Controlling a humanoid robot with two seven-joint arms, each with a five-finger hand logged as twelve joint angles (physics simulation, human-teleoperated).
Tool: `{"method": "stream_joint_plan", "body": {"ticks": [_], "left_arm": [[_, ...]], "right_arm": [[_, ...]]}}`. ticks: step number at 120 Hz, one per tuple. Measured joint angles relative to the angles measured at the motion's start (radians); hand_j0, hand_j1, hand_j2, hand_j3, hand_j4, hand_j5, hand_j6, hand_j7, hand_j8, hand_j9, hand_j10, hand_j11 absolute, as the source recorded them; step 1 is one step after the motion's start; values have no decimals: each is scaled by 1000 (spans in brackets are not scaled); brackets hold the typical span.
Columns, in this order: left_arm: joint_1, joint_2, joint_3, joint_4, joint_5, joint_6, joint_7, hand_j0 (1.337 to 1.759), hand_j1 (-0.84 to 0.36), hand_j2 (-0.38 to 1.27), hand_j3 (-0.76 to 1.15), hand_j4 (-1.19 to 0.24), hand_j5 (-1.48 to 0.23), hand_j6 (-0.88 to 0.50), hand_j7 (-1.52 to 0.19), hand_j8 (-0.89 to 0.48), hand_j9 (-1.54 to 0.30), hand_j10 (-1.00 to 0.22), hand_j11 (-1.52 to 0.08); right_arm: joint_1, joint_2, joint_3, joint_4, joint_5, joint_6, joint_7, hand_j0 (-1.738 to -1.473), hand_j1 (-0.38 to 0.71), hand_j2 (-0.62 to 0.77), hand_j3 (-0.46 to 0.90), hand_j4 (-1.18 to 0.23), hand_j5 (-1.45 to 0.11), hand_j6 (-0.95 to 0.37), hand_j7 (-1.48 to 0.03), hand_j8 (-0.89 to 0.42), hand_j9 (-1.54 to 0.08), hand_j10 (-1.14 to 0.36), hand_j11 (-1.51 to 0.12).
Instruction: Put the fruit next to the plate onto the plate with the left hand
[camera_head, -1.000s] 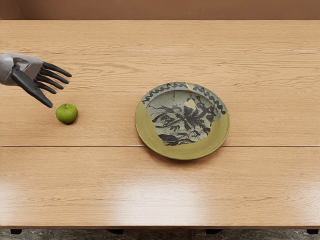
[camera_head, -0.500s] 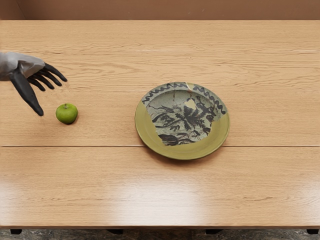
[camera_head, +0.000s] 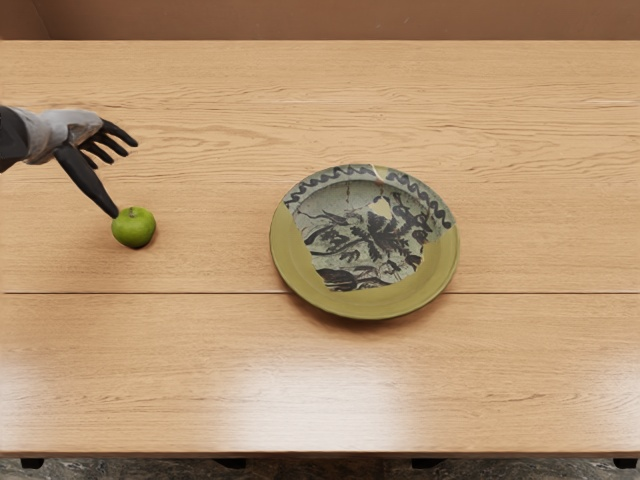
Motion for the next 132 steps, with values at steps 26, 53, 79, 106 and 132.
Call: {"method": "stream_joint_plan", "body": {"ticks": [26, 53, 79, 106, 132], "left_arm": [[-6, -55, 83, -16, 0, 113, 0, 1658, 54, 52, 0, -252, -323, -253, -323, -253, -322, -252, -322], [-12, -99, 148, -20, 0, 211, 0, 1658, 53, 52, 0, -252, -323, -253, -323, -253, -323, -252, -323], [-113, -140, 315, -26, -11, 270, 0, 1658, 53, 52, 0, -252, -324, -252, -323, -252, -323, -251, -323], [-118, -170, 422, -35, -40, 310, 0, 1658, 53, 52, 0, -251, -324, -252, -323, -252, -323, -251, -323], [-117, -181, 442, -33, -82, 350, 0, 1658, 52, 52, 0, -251, -324, -252, -323, -252, -323, -251, -323]], "right_arm": [[5, 0, 0, 1, 0, 0, 0, -1658, -307, -7, 0, -35, -45, -35, -45, -35, -45, -35, -45], [6, 0, 0, 1, 0, 0, 0, -1658, -307, -7, 0, -35, -45, -35, -45, -35, -45, -35, -45], [7, 0, 0, 3, 0, 0, 0, -1658, -307, -7, 0, -35, -45, -35, -45, -35, -45, -35, -45], [9, 0, 0, 5, 0, 1, 0, -1658, -307, -7, 0, -35, -45, -35, -45, -35, -45, -35, -45], [9, 0, 0, 6, 0, 1, 0, -1658, -307, -7, 0, -35, -45, -35, -45, -35, -45, -35, -45]]}}
